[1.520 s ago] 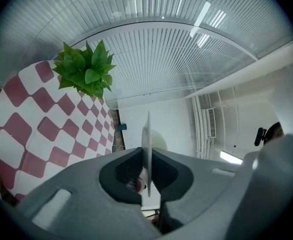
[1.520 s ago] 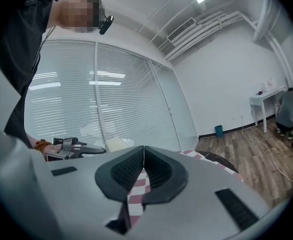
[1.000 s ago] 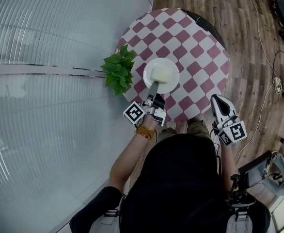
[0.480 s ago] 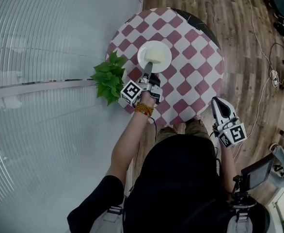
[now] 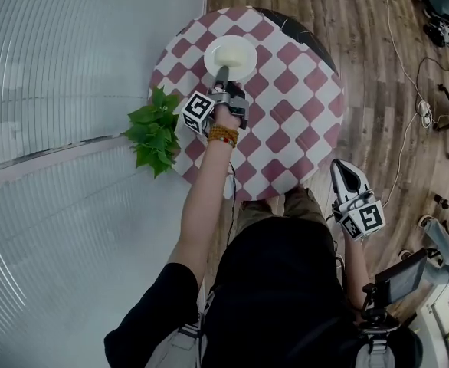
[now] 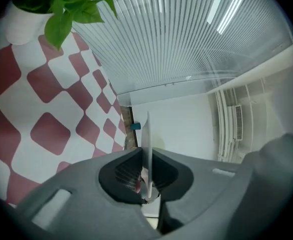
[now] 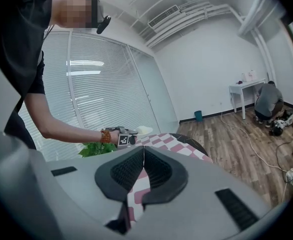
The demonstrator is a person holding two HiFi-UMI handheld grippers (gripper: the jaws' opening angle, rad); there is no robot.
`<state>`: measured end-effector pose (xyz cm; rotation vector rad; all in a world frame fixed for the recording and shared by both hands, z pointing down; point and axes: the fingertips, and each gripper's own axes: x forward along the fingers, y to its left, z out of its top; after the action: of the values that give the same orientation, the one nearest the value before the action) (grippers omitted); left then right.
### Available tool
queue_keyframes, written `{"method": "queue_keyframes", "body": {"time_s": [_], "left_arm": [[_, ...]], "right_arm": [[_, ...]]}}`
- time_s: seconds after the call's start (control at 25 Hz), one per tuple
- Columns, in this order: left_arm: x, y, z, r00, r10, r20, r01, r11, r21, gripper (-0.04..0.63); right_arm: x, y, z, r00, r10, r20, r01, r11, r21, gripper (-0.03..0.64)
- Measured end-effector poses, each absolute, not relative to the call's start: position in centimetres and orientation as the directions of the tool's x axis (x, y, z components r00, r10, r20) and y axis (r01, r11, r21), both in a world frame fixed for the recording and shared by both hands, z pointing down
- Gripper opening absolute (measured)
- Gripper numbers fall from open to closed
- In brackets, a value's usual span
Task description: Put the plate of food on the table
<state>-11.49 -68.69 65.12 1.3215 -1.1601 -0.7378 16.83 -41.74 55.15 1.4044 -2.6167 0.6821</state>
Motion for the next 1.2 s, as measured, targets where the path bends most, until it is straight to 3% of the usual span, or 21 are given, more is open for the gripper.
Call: {"method": "queue_keyframes", "body": {"time_s": [0.24,1.2], "left_arm": [[-10.7,-72.4,70.4,0.271,-0.906,0.326,-0.159,0.292,0.943,0.021],[-10.9,-74.3,80.5,0.181,-0.88,0.439,-0.085,0.431,0.899,0.021]], "right_arm": [[16.9,-41.2,56.1,-0.566,-0.759,0.321,-0.818,0.468,-0.335,0.012],[19.9,-39.0,56.8,-0.489,-0.779,0.393,-0.868,0.391,-0.306,0.012]]}}
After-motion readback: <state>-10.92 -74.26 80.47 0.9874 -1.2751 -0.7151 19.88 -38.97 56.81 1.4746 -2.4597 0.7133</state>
